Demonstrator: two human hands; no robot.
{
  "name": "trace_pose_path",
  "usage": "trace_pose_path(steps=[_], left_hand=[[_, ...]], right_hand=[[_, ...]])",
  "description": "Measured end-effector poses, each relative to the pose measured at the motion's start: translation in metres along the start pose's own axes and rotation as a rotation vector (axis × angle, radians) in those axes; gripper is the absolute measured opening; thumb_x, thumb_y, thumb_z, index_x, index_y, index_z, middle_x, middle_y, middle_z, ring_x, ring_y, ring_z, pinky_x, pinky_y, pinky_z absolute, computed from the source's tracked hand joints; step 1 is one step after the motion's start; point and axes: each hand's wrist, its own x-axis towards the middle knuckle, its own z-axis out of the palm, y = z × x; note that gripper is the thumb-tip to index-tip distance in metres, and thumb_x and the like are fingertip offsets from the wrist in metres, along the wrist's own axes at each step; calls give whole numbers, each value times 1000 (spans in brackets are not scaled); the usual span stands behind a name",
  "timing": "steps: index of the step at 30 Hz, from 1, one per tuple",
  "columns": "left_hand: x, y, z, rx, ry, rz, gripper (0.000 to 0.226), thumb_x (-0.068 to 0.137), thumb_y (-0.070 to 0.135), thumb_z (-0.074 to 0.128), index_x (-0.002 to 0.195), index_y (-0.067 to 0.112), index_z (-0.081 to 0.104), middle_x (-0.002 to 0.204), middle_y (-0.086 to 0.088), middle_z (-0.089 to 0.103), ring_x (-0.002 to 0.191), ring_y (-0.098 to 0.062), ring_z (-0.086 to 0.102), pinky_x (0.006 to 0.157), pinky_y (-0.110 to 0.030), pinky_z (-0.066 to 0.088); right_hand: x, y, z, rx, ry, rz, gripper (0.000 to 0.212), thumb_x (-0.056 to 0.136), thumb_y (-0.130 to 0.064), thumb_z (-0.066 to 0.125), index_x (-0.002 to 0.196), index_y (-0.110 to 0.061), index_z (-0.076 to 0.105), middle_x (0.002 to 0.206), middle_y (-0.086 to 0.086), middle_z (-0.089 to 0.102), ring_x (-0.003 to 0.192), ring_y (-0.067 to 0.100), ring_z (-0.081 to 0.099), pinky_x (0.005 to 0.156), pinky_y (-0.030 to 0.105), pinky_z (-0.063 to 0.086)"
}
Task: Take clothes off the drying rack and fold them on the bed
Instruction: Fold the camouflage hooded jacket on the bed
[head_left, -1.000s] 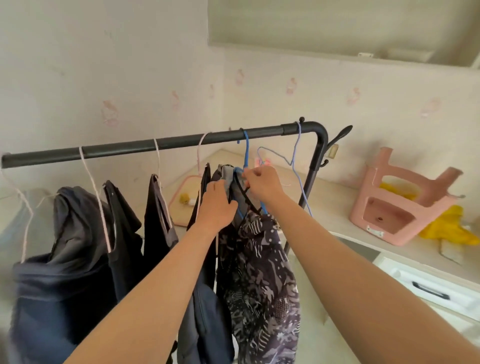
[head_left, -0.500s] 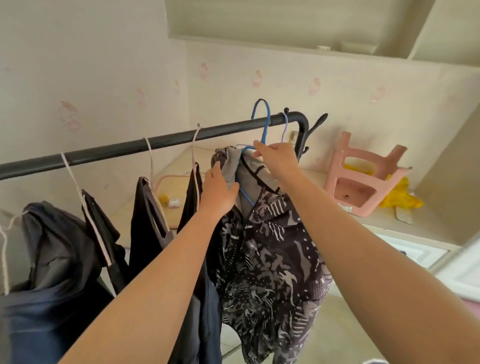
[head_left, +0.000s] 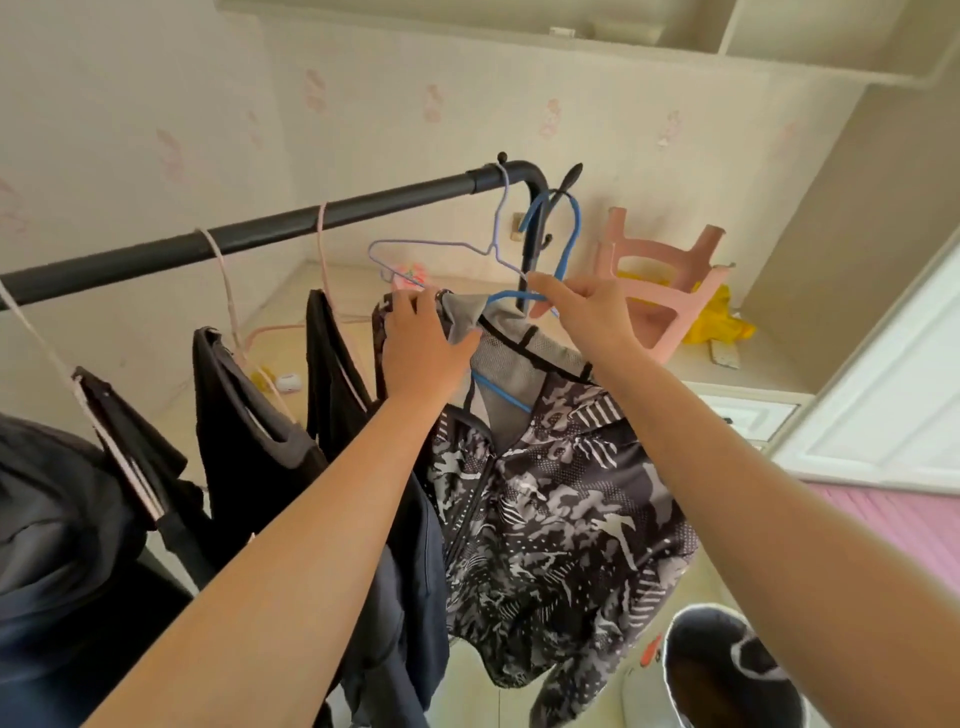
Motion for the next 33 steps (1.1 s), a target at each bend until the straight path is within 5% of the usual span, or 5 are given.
trace_pose_path(steps=[9, 12, 23, 27, 33], left_hand=[[-28, 25, 17, 68, -183, 110, 14, 99, 16, 40, 97, 7, 50, 93, -8, 52, 85, -28, 51, 64, -35, 33], [-35, 29, 23, 91, -247, 120, 18, 99, 14, 37, 83, 10, 45, 71, -1, 45, 81, -27, 48, 59, -32, 28], [-42, 27, 19, -44, -343, -31, 25, 95, 13, 41, 101, 3, 64, 88, -14, 68, 68, -28, 66, 66, -44, 52], [-41, 29, 12, -25, -255, -60, 33, 95, 6, 44, 62, 12, 38, 59, 0, 39, 53, -22, 45, 46, -29, 23], [-34, 27, 2, -26, -206, -69, 40, 91, 4, 45, 57, 17, 28, 55, 1, 30, 51, -14, 30, 49, -34, 18]], right_hand=[[-21, 51, -58, -105, -5, 60, 34, 86, -24, 65, 53, -17, 68, 37, -8, 22, 38, 10, 18, 41, 19, 22], [-24, 68, -72, -191, 4, 85, 40, 85, -26, 62, 46, -17, 57, 35, -10, 22, 36, 10, 20, 46, 25, 22], [-24, 122, -133, -273, -51, 144, 34, 91, -23, 50, 61, -14, 38, 52, -2, 26, 43, 10, 19, 47, 26, 17], [-20, 135, -141, -248, -101, 216, 35, 93, -21, 43, 60, -16, 35, 53, -2, 27, 47, 13, 21, 51, 29, 17], [-11, 153, -139, -217, -145, 210, 37, 93, -21, 40, 57, -15, 34, 54, 0, 27, 51, 16, 21, 57, 33, 18]])
